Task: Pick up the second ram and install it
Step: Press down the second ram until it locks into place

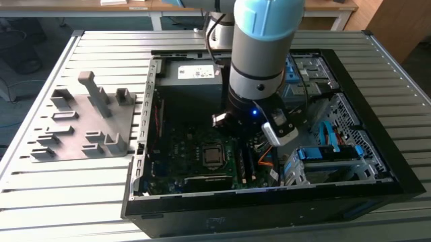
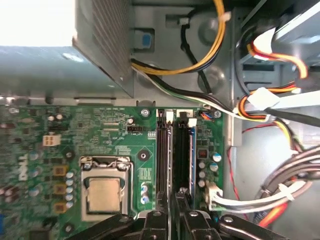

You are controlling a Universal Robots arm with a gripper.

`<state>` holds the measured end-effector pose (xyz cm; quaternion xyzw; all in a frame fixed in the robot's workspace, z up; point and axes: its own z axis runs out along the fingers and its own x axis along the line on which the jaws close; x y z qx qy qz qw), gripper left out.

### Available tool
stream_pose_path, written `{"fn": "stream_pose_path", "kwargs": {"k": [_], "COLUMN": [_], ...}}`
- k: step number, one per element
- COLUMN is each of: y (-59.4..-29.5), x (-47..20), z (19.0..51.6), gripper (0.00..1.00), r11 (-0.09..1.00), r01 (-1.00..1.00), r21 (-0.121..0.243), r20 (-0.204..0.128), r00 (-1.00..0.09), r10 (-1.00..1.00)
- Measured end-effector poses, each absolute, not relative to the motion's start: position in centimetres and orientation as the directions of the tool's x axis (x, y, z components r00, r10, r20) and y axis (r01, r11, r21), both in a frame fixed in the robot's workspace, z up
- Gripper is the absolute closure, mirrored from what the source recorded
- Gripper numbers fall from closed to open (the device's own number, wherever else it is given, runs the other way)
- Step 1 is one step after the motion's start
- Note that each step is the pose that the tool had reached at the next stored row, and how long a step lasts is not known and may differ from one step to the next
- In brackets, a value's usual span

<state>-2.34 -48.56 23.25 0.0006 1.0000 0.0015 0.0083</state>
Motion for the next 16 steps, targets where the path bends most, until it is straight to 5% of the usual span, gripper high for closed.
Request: {"fn": "stream_pose_path", "kwargs": {"k": [16], "y": [-48.3], "x": [-2.3], "z": [26.9], "gripper": [0.9], "r11": [1.0], "r01": [0.001], "r21": [0.0], "r20": [-0.013], "r00": [-1.0], "r10": [0.001]}}
